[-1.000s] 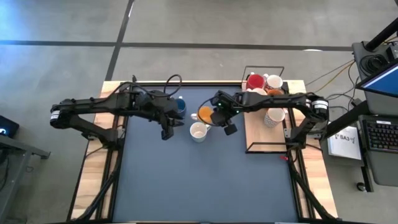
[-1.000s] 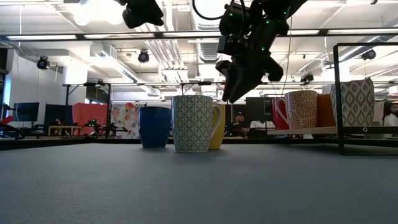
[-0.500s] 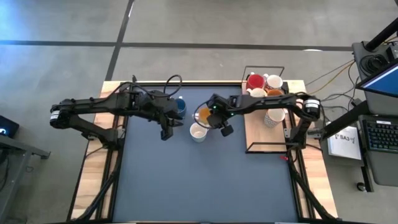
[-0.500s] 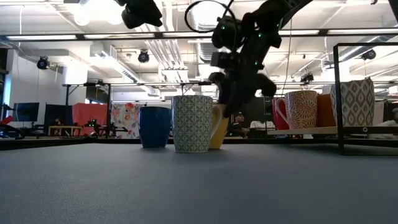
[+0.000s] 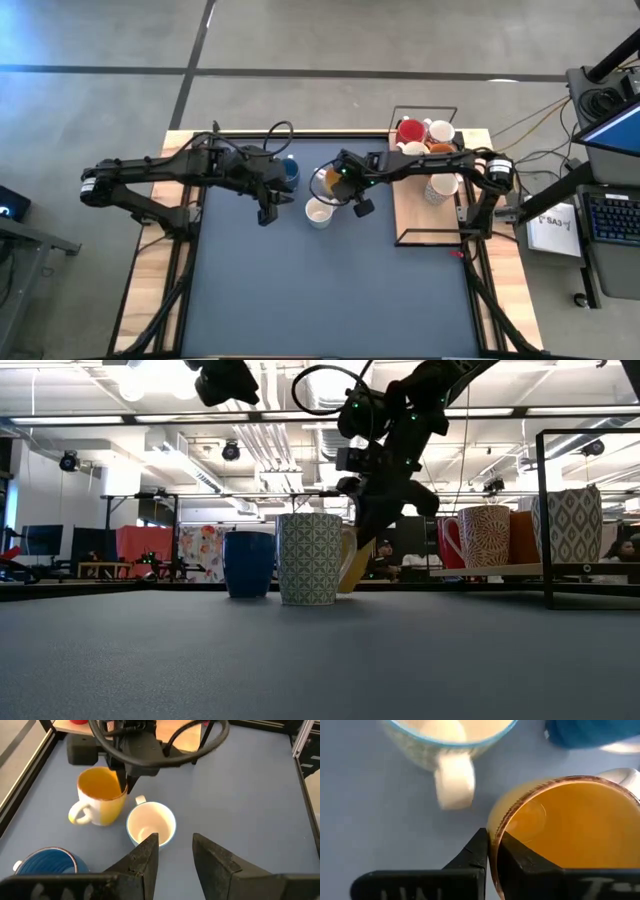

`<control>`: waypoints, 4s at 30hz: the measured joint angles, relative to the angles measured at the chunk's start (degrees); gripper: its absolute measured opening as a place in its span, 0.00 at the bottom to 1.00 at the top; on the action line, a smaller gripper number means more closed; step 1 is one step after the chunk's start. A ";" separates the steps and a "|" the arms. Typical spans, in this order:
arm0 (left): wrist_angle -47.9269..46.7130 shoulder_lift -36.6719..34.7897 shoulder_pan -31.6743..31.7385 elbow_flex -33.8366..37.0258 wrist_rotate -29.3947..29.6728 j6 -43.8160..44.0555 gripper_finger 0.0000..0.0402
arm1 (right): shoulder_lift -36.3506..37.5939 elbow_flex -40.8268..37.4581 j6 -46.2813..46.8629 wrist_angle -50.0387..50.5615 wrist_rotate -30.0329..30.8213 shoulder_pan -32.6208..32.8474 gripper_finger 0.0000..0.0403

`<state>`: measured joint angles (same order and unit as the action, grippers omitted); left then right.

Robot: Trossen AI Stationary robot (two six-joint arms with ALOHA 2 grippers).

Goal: Place coffee mugs
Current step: Put the yellow mug on the shelf, then put the gray patterned mug on the shelf

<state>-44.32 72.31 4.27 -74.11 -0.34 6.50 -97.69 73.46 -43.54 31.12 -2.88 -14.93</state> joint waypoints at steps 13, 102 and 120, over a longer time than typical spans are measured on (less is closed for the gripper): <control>0.80 0.00 0.00 0.00 0.48 -1.51 0.25 | 10.99 -0.01 8.57 17.24 1.90 0.01 0.03; 5.73 10.01 -2.22 5.68 -6.60 -4.80 0.25 | 25.20 -2.09 34.70 28.14 -2.60 4.89 0.19; 3.37 1.68 -9.12 10.41 4.97 9.26 0.25 | 12.19 -4.33 16.67 -2.68 -3.56 10.70 0.33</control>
<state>-40.95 73.99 -4.85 -63.69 4.63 15.77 -85.50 69.12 -26.86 28.44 -6.44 -4.23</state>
